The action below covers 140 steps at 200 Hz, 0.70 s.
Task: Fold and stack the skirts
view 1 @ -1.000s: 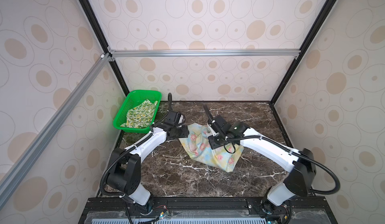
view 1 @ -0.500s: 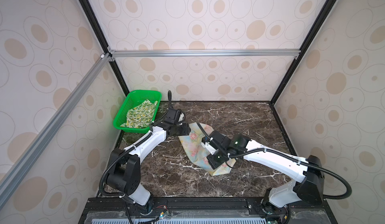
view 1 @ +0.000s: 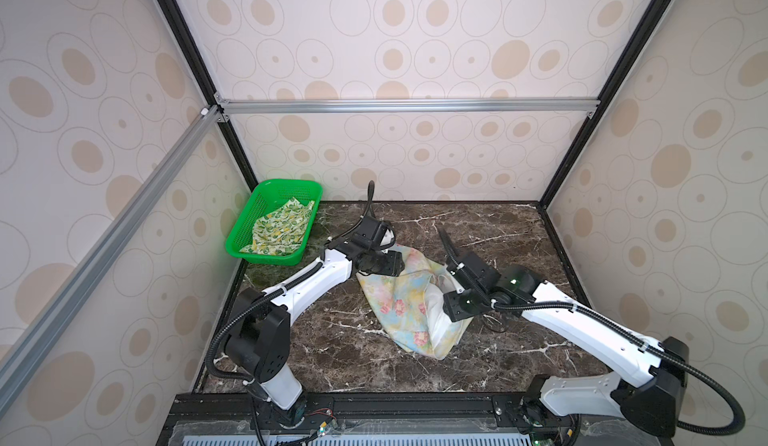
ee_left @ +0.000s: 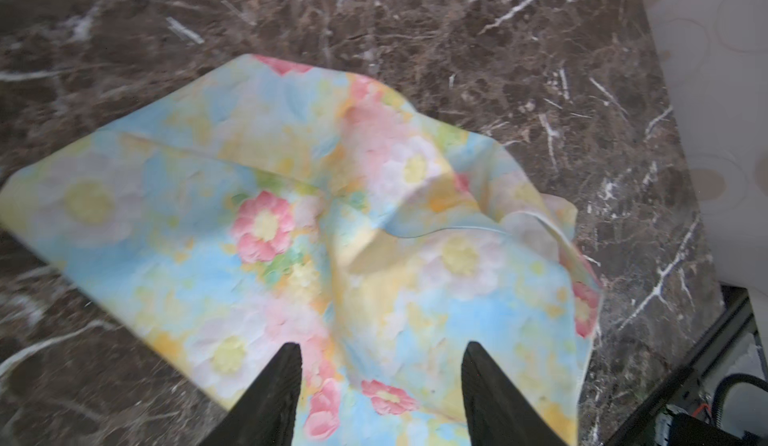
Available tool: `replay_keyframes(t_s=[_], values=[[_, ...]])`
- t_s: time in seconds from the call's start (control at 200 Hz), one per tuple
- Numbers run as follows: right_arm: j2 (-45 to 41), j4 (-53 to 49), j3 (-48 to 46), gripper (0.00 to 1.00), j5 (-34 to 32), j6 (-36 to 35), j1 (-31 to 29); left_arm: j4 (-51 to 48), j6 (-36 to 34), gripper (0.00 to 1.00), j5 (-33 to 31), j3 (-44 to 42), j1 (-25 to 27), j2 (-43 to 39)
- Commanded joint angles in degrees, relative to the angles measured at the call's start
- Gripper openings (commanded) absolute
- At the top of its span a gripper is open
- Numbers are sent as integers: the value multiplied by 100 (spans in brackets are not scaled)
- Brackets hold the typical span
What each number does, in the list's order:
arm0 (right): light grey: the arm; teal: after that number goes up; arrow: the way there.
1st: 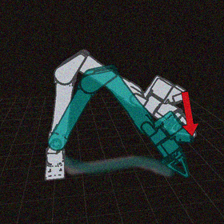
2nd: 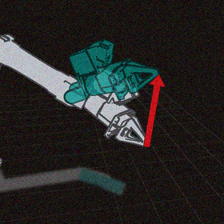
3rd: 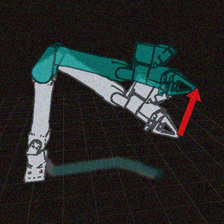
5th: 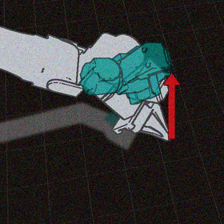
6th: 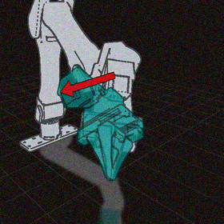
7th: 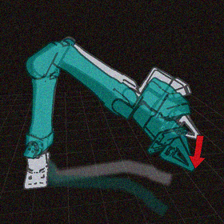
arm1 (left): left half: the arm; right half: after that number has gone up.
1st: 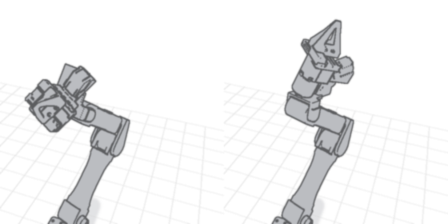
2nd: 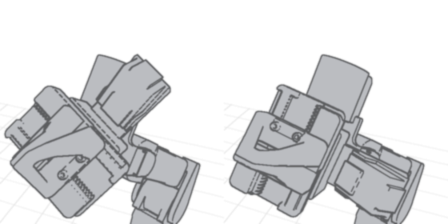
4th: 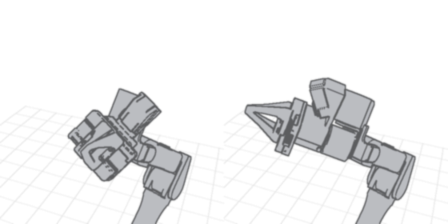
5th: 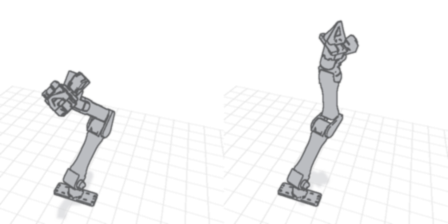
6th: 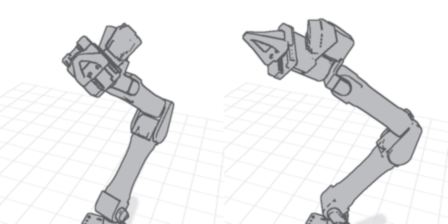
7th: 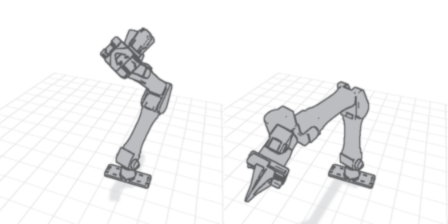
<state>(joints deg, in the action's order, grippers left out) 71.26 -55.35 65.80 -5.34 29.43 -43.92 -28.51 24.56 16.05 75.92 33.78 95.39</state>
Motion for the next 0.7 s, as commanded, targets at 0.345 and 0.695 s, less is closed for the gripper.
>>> replay_keyframes(t_s=[0.345, 0.695], values=[[255, 851, -1434, 54, 99, 472, 1368, -1328, -338, 65, -459, 1686, 1060, 1142], [523, 1308, -1606, 53, 284, 571, 1410, -2014, -513, 64, -967, 2154, 1222, 1225]])
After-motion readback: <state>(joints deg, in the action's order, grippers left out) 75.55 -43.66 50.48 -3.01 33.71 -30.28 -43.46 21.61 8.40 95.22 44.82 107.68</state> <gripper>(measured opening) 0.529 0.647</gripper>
